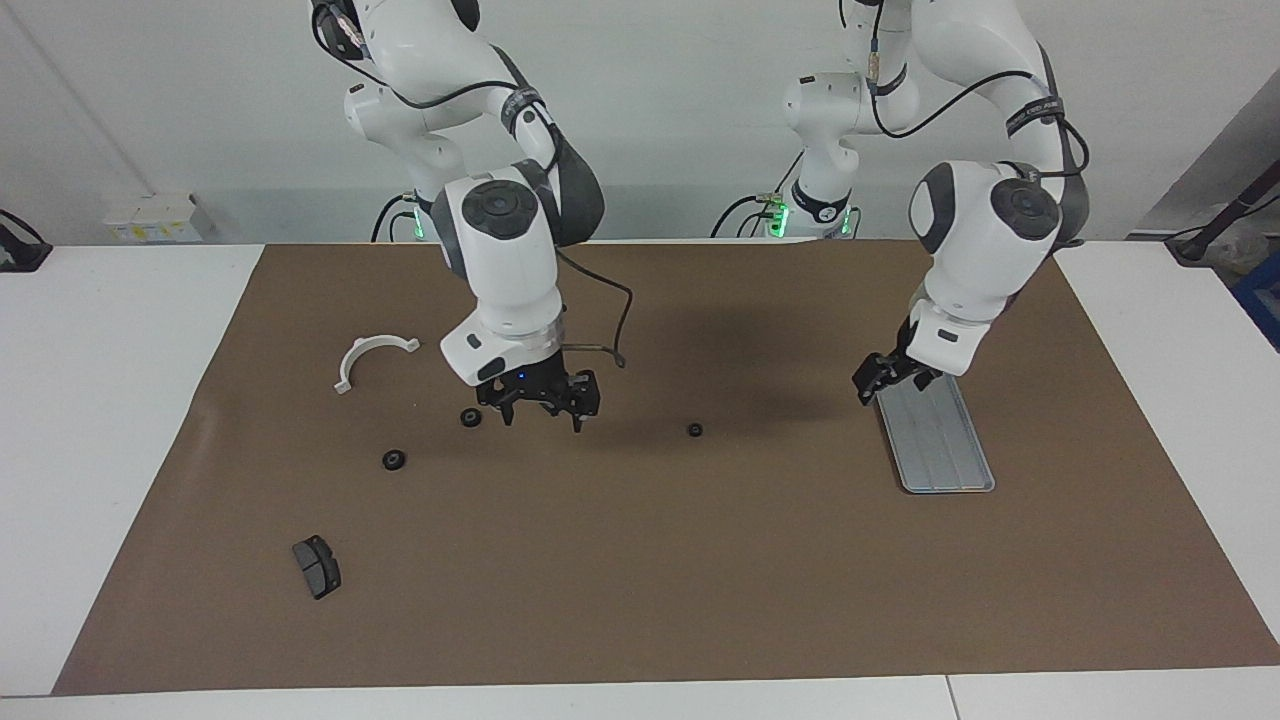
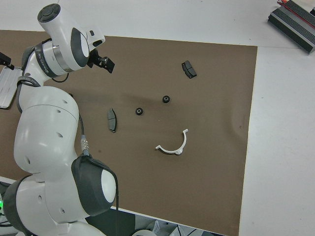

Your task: Place bearing gear from tray to pile

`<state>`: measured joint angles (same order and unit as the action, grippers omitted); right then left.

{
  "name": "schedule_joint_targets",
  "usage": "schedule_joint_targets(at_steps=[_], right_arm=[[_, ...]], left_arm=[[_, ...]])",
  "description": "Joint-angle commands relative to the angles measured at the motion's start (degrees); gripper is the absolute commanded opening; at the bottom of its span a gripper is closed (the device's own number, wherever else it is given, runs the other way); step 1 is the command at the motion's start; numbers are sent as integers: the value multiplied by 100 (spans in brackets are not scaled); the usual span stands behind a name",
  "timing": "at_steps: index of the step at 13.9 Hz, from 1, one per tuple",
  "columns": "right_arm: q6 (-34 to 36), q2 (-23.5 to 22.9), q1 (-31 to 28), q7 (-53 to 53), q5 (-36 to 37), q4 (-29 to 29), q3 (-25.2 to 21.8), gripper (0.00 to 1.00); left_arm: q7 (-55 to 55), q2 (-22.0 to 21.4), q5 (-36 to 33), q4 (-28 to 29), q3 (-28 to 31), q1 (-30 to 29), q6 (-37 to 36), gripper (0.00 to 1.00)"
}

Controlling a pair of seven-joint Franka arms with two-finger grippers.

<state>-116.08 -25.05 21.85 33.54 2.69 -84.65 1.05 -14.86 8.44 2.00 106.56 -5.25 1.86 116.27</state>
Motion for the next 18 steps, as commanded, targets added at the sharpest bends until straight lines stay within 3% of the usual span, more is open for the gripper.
schedule_joint_targets(at_steps=[1,3,6,9,18], right_arm=[[112,-727,275,327,21,895,9,100],[243,-1324,565,706,82,1571,-9,100],[209,-1476,864,856,126,1654,9,100],[86,-1731,1172,1023,117,1663,18,91],[-221,-1696,1393,988,38,1330,246,75]], left_arm=[[825,-141,46,-3,-12,-404,-157,100],[1133,-98,-7,-231,-20,-624,-131,100],[1222,52,-7,-609,-12,-660,-96,100],[1222,52,-16,-944,-20,-660,-86,100],[1504,-229,-103,-953,-29,-748,-245,100]])
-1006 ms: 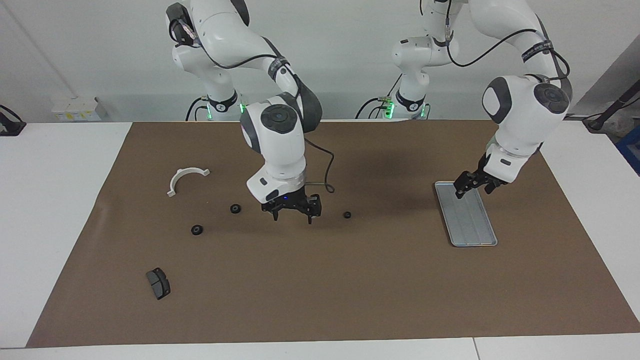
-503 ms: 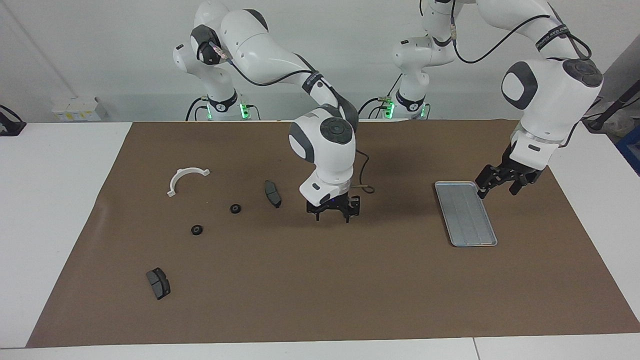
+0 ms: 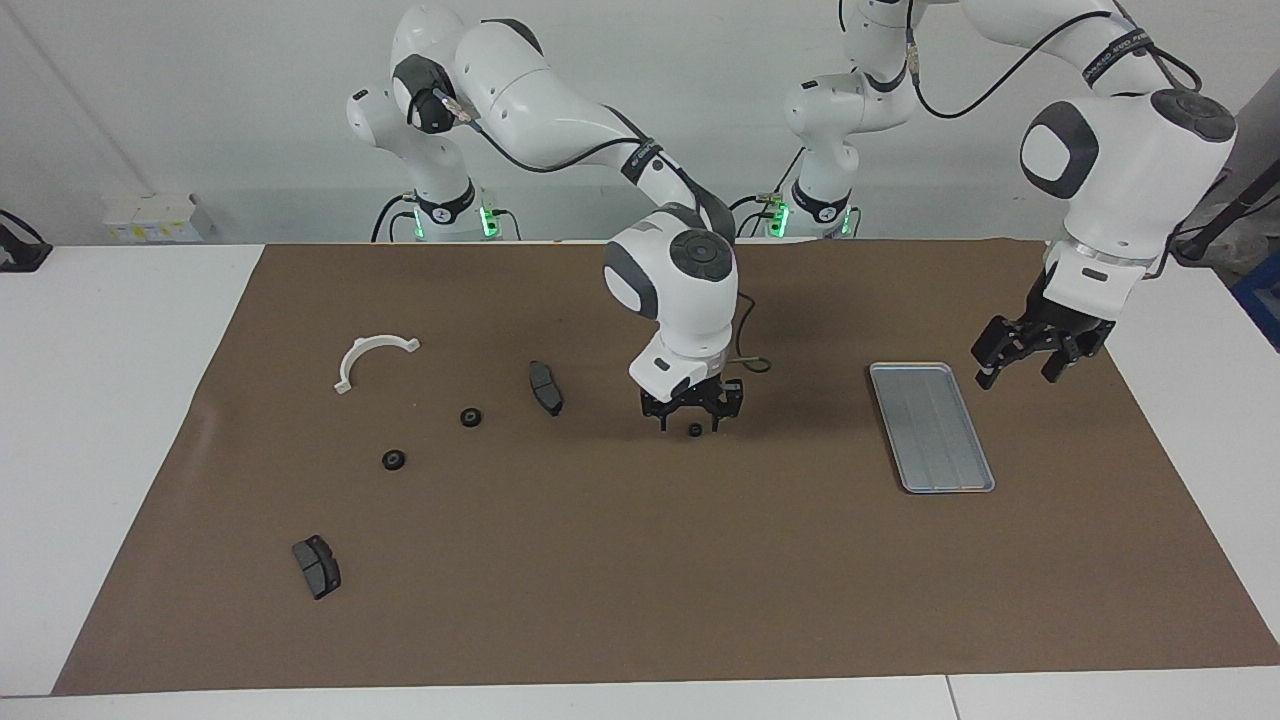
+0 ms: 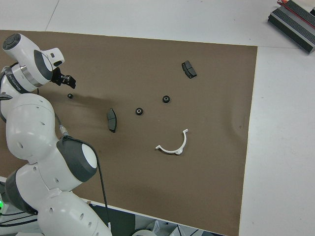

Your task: Place bearing gear from tray to pile

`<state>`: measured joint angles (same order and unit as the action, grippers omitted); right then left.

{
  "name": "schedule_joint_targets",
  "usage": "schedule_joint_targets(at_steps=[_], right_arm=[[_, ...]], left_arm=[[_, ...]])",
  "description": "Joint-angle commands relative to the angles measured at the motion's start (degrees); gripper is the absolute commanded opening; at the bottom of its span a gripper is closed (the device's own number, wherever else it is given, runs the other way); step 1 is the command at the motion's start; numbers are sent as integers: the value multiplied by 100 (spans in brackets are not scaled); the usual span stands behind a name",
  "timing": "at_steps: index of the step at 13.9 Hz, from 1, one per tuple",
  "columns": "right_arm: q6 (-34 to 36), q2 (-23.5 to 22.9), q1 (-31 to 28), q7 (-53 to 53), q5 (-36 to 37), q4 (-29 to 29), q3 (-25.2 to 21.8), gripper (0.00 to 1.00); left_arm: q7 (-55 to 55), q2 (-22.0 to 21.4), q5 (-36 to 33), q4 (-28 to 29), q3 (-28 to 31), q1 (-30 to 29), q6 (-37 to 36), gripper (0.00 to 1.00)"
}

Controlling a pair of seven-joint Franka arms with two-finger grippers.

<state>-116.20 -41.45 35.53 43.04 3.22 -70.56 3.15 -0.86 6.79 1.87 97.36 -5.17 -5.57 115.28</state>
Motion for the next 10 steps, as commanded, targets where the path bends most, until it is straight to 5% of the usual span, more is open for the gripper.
schedule_joint_targets(at_steps=[1,10], right_arm=[[-254,-56,42,29,12,-107,36,75],[-667,-91,94,2,65,-520,27,61]], left_arm=[[104,-64,-160,-33,-37,12,-155,100],[95,-152,-451,46,-99,152,-314,100]])
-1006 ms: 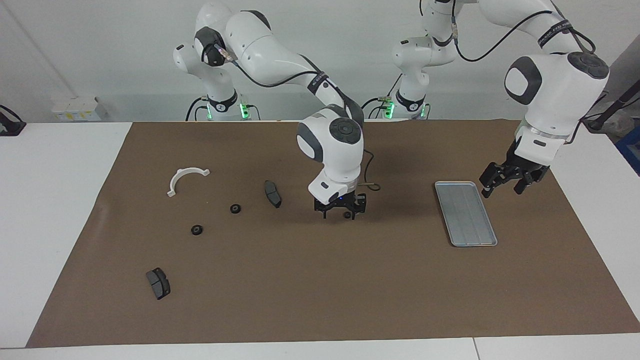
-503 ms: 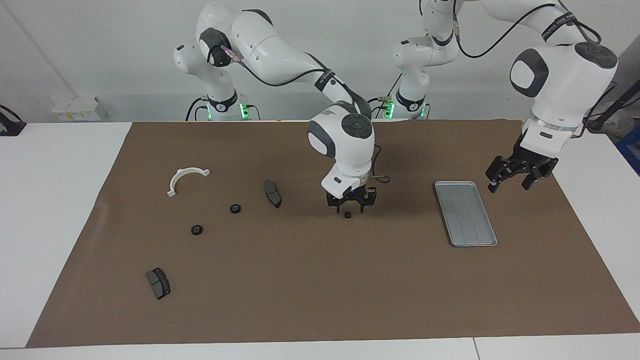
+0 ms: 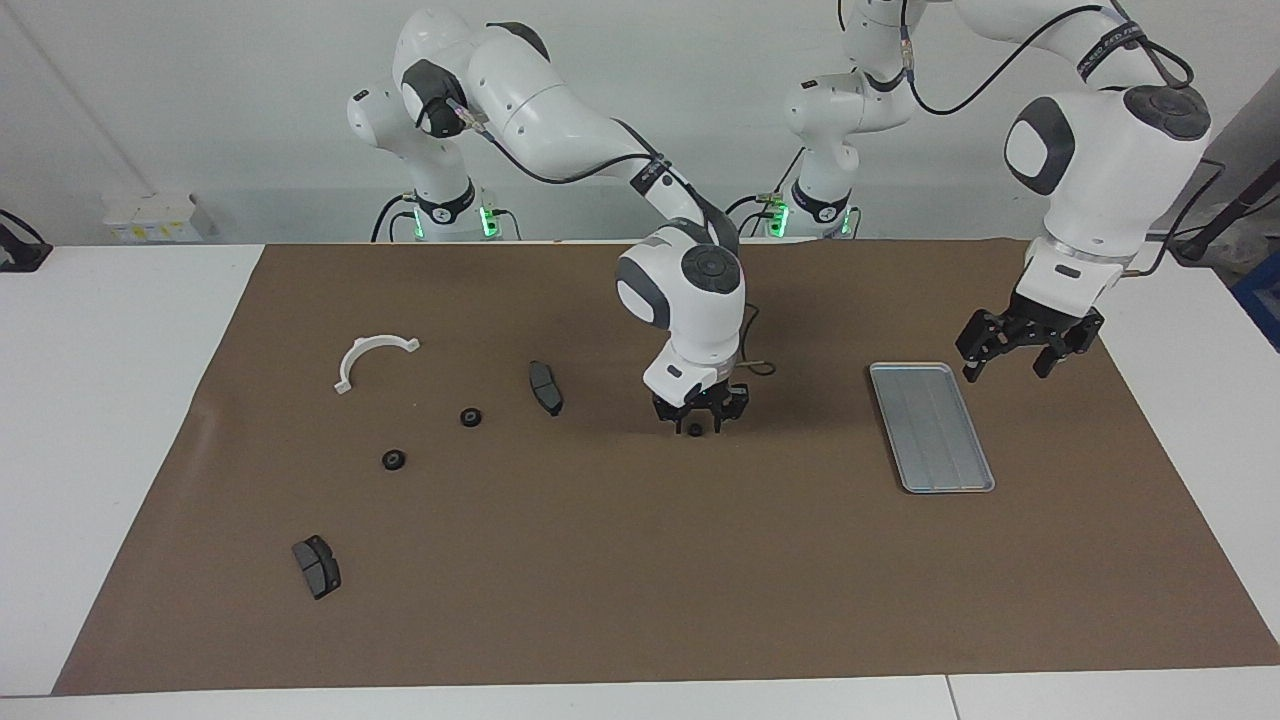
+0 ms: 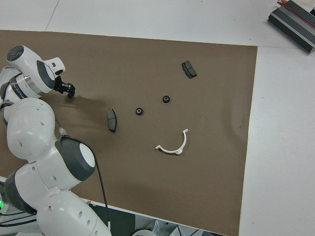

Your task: Place bearing gear from tray to pile

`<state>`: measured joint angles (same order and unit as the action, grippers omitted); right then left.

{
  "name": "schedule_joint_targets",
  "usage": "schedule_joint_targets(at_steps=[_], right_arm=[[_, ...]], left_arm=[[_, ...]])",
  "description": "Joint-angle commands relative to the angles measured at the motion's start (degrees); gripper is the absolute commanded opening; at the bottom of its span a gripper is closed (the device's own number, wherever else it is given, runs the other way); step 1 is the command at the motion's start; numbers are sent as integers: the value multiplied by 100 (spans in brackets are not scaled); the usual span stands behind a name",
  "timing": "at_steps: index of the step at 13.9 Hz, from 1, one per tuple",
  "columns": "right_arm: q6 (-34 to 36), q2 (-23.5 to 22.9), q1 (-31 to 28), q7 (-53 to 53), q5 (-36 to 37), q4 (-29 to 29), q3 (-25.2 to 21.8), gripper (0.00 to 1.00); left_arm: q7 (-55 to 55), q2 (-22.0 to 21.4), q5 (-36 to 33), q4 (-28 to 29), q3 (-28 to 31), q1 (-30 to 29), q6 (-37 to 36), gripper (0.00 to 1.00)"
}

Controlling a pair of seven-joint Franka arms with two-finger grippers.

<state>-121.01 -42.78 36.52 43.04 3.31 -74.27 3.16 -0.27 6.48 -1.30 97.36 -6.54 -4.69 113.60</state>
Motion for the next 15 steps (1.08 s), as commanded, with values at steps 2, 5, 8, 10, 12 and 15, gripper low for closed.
schedule_joint_targets(at_steps=[2,5,8,10,12,15], right_arm=[[-247,50,4,3,65,-236,27,59],[-273,77,22,12,144,-315,27,52],[-475,94,31,12,170,-482,27,49],[-529,103,66,20,170,-597,18,48],[-511,112,66,29,214,-588,18,36],[-467,121,48,47,223,-501,9,13]], left_arm=[[27,-120,-134,46,30,64,-154,100],[1,-129,-134,55,30,64,-154,100],[9,-164,-134,125,30,90,-172,100],[1,-164,-125,142,30,161,-172,100],[1,-164,-125,169,30,161,-172,100],[-8,-164,-125,230,30,179,-181,100]])
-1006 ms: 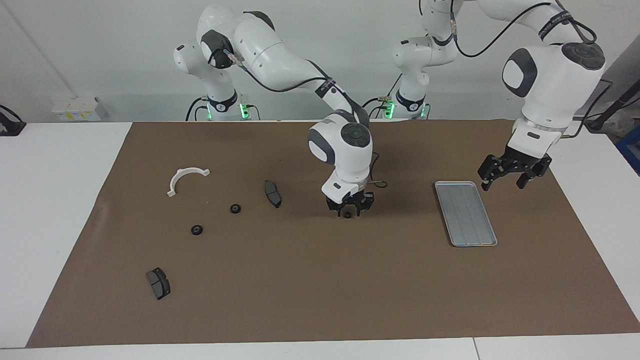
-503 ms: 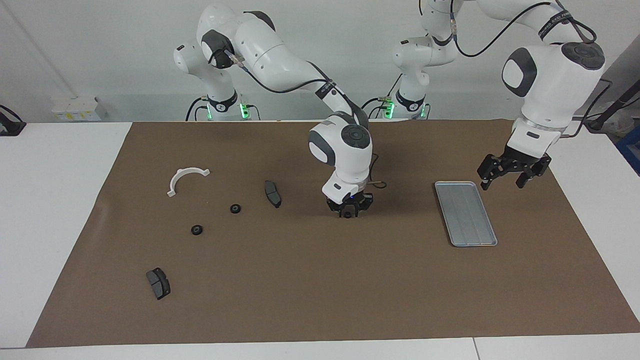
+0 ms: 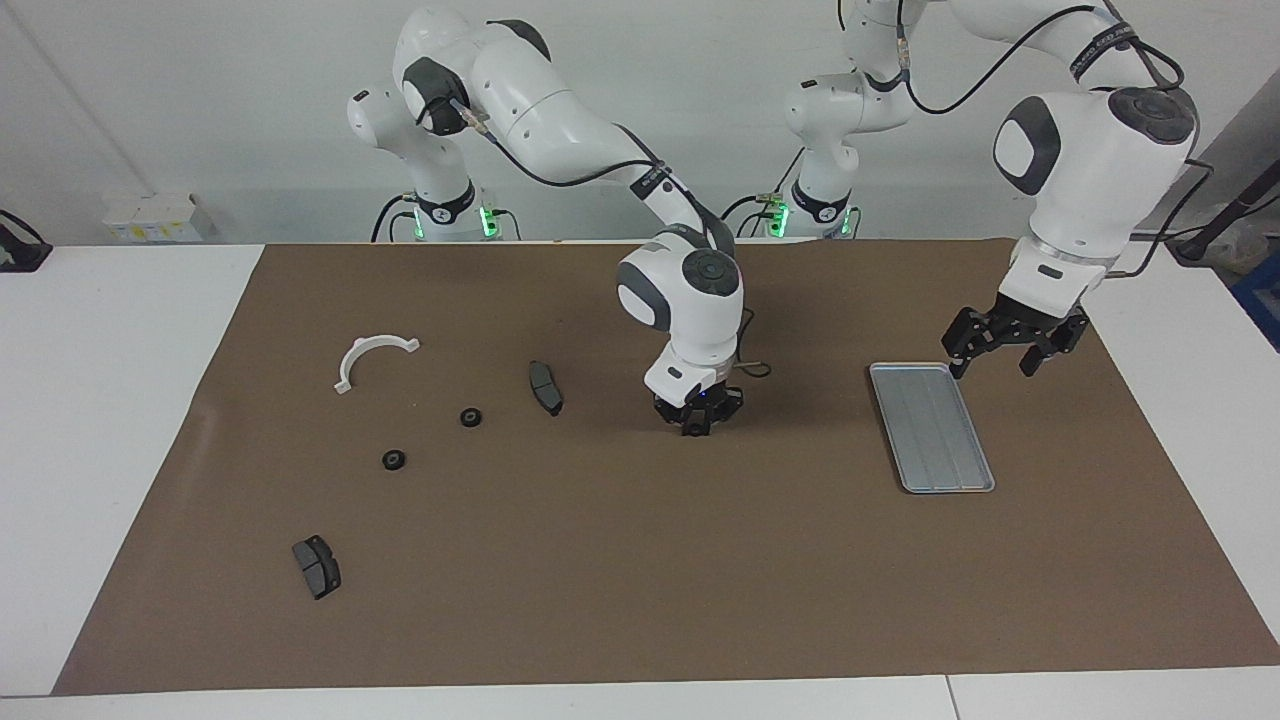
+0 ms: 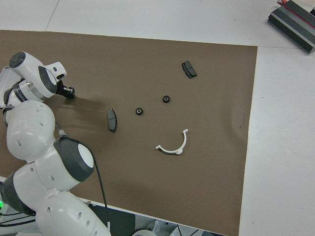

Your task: Place bearing gear from tray to pile

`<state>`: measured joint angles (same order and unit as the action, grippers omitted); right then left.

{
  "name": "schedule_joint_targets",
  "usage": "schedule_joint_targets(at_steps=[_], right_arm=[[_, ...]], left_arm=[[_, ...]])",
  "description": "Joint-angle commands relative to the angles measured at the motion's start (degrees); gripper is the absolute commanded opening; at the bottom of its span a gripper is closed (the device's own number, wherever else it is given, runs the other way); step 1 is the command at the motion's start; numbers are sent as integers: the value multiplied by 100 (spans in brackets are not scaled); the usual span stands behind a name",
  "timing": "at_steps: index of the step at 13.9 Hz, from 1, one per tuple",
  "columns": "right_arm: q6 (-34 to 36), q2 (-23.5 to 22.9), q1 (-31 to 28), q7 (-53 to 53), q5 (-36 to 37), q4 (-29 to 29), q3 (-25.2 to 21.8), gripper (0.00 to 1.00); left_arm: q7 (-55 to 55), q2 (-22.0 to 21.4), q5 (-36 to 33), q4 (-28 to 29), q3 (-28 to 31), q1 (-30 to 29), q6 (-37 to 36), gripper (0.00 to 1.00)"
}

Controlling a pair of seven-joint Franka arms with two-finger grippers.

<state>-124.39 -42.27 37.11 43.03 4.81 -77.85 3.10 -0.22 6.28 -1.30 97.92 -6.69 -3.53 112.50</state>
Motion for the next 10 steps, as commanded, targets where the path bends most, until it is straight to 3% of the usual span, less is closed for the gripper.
schedule_joint_targets(at_steps=[1,2,7,10], right_arm=[[-120,78,-10,47,81,-143,-11,7],[-120,122,-63,38,142,-143,-20,0],[-112,438,-694,-84,169,-257,-64,0],[-146,894,-1327,-750,143,-747,-55,0]], left_arm=[[-14,-154,-125,227,45,63,-71,100],[-22,-171,-125,298,36,63,-71,100],[-14,-224,-116,404,36,63,-115,100],[-14,-242,-116,395,18,71,-395,100]])
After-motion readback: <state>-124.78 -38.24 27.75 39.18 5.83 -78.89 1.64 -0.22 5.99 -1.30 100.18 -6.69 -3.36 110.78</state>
